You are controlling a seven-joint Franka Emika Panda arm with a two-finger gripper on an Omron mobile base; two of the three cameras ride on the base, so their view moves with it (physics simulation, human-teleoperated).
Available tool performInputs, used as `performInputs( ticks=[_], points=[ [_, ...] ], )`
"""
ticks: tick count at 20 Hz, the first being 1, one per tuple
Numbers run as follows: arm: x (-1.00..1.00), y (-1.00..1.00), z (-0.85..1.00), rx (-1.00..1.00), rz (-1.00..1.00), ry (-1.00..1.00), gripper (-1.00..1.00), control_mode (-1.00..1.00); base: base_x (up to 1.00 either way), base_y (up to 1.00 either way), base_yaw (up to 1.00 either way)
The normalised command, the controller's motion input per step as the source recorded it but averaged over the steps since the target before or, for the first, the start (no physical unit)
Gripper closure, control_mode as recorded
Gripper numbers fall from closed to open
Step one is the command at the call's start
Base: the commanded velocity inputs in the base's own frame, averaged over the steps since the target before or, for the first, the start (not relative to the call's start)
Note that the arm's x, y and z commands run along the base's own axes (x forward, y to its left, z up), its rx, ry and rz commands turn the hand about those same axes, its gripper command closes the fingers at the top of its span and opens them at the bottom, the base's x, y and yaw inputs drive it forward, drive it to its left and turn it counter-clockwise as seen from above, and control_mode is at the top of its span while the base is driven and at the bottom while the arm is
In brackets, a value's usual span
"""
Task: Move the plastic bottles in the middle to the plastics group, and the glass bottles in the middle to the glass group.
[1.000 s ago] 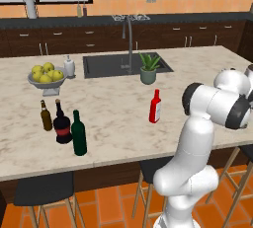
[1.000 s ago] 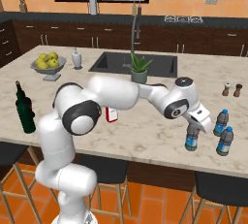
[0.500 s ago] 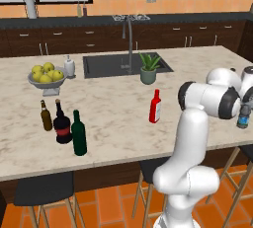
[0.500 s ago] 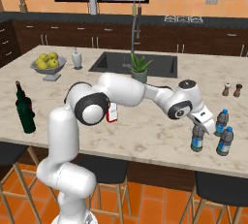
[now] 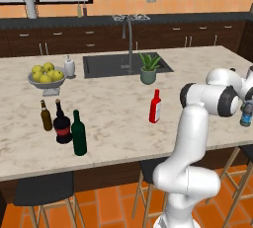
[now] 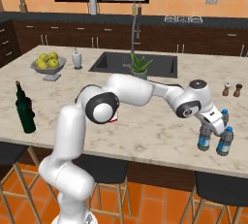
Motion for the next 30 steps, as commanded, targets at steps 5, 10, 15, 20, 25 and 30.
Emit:
performInputs(
  ticks=[5,10,15,20,25,30],
  points=[
    [0.05,-0.12,-0.14,0.00,0.00,0.00,1.00,-1.00,0.00,0.00,0.00],
    [0.00,0.00,-0.26,0.01,0.00,0.00,1.00,-1.00,0.00,0.00,0.00],
    [0.00,0.00,-0.19,0.00,0.00,0.00,1.00,-1.00,0.00,0.00,0.00],
    [0.00,0.00,0.00,0.00,0.00,0.00,-1.00,-1.00,0.00,0.00,0.00],
    [0.00,0.00,0.00,0.00,0.00,0.00,-1.00,-1.00,0.00,0.00,0.00],
    [-0.10,0.24,0.03,0.00,0.00,-0.04,-1.00,-1.00,0.00,0.00,0.00]
  ],
)
